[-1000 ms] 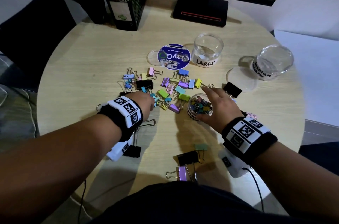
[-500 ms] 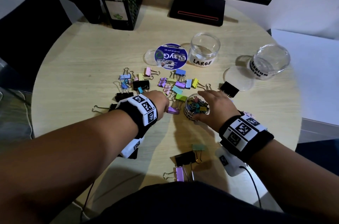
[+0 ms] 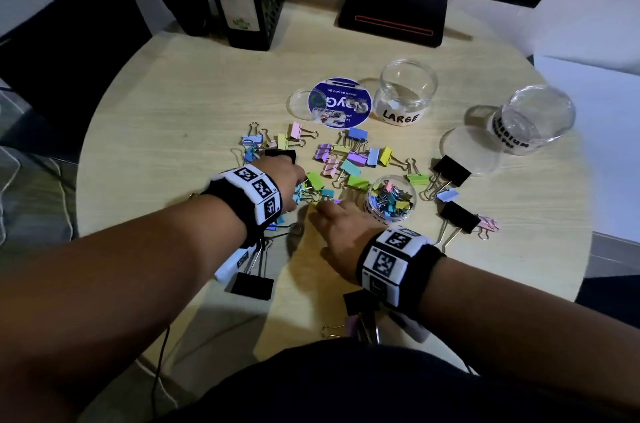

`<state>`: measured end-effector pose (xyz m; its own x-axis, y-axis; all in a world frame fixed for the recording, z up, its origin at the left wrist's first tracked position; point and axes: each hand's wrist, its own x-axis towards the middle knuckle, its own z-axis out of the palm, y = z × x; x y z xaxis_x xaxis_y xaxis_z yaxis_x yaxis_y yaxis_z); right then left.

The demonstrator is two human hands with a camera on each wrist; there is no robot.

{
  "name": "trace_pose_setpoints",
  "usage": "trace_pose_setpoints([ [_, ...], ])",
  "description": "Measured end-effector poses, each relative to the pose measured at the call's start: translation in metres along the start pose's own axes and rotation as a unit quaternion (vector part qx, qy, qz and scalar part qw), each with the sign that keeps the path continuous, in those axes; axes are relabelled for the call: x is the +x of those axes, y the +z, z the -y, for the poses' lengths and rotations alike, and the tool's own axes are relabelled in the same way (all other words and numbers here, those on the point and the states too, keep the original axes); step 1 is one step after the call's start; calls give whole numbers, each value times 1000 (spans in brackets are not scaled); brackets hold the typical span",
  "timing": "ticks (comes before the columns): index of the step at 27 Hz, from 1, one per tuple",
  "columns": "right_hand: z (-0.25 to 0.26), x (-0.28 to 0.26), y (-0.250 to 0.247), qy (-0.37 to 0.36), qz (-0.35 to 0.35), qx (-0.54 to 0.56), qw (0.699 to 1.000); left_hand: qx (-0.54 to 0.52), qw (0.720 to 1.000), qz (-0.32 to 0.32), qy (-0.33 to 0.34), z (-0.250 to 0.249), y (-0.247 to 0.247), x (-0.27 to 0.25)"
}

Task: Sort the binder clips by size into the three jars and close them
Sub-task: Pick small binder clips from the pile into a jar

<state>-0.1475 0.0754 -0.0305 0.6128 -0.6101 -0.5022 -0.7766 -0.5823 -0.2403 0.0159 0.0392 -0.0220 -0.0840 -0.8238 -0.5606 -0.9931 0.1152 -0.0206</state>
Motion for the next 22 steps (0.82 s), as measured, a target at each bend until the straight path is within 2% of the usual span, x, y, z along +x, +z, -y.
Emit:
trace_pose_setpoints([
  [5,-7,9,-5,2,-2,-41,999,-8,999,-32,-24,10,-6,-8],
  [9,-5,12,-11,20,-57,6,998,-74,995,-50,-39,17,-18,-8],
  [11,0,17,-12,32,-61,29,997,-96,992,-67,-42,21,-25,-4],
  [14,10,23,-16,32,-35,11,999,-78,992,-82,-59,26,-30,3],
  [18,16,21,-25,39,13,-19,999,-33,995,-62,-76,29,-22,10],
  [20,13,18,-26,24,28,-58,998,-39,992,-93,-79,28,-21,8],
  [22,8,16,-25,19,22,-63,998,-65,990,-116,-50,21,-21,6],
])
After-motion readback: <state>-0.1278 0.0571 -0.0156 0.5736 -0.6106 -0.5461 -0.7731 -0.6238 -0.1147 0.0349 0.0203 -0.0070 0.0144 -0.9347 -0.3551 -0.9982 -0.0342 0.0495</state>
